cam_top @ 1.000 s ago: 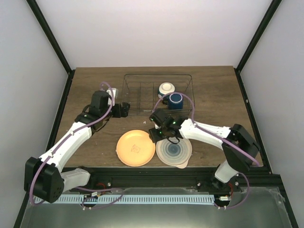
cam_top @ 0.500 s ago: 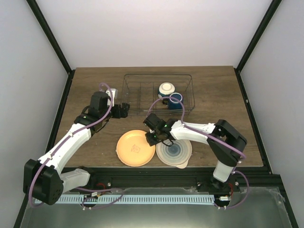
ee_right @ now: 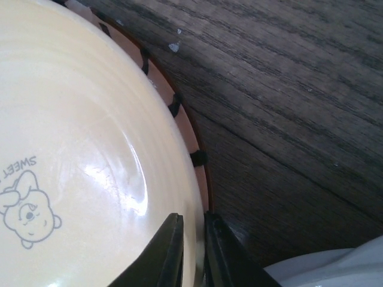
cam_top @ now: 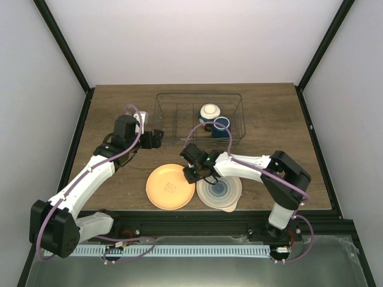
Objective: Load the mixed dishes into the dish rack
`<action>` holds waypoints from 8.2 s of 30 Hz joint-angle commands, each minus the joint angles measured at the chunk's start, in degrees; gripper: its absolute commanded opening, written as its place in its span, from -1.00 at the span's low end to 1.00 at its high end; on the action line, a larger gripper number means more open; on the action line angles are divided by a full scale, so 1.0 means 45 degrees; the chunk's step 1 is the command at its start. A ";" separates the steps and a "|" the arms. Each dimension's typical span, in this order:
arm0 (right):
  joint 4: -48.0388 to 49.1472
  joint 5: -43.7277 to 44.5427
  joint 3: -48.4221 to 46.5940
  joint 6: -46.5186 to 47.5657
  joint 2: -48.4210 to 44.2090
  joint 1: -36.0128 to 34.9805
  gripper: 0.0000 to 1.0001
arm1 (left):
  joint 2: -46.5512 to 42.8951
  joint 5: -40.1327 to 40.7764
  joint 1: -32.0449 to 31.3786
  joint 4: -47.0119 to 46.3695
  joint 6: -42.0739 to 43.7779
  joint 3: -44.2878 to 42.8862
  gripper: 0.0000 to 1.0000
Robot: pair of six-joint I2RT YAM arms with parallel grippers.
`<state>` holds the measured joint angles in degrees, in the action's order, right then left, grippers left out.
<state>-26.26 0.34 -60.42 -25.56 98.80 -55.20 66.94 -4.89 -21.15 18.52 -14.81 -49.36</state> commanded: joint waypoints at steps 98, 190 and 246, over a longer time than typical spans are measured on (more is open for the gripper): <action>0.3951 -0.7350 0.4095 0.2783 -0.7544 0.5264 -0.63 | -0.2748 -0.6317 -0.1492 -0.5046 -0.0977 0.3740 -1.00; 0.6660 -0.6320 -0.8194 1.8181 0.5155 0.7149 -0.94 | -0.2863 -0.2918 -0.0174 -0.0509 -0.0802 0.2796 0.96; 0.2530 0.2354 -0.1317 0.6691 -0.3475 0.2620 -0.35 | -0.3621 0.1861 -0.2409 0.1767 -0.5599 0.7096 0.99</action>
<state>-9.10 5.45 -66.57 14.02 85.76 -40.93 50.85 1.76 -31.59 26.24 -37.76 -18.92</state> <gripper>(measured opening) 0.340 0.997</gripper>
